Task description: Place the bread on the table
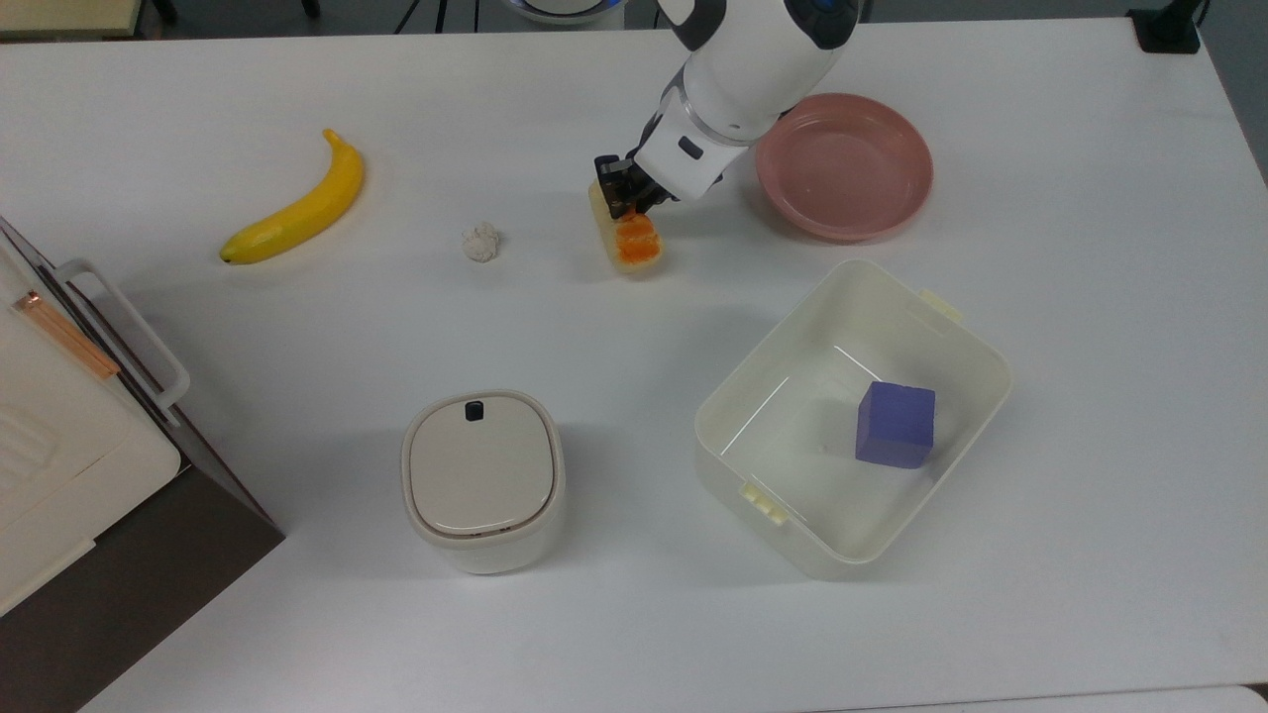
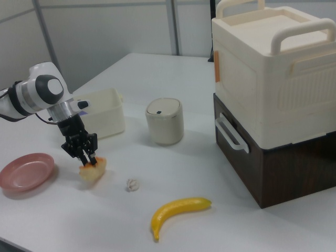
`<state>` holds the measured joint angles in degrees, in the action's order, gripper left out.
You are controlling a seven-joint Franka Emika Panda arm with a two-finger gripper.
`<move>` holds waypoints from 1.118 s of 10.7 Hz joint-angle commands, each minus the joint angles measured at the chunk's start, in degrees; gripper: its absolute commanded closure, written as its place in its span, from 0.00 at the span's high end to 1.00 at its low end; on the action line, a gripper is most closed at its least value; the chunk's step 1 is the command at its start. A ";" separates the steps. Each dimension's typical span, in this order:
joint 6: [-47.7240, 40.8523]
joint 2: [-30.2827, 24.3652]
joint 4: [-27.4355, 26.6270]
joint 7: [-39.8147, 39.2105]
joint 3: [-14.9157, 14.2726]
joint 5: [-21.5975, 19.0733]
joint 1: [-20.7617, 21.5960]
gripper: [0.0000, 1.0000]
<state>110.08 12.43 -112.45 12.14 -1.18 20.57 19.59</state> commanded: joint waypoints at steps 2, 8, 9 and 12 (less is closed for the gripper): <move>-2.07 -1.53 5.73 4.62 -4.17 -2.28 0.80 1.00; -16.79 -5.49 22.60 -3.83 -18.31 -14.22 0.37 1.00; -18.92 -5.75 24.63 -8.57 -21.03 -17.46 0.19 1.00; -18.42 -7.16 25.71 -9.41 -23.43 -22.16 0.36 1.00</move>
<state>92.69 5.83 -87.48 3.79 -23.82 0.35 19.06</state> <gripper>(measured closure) 0.000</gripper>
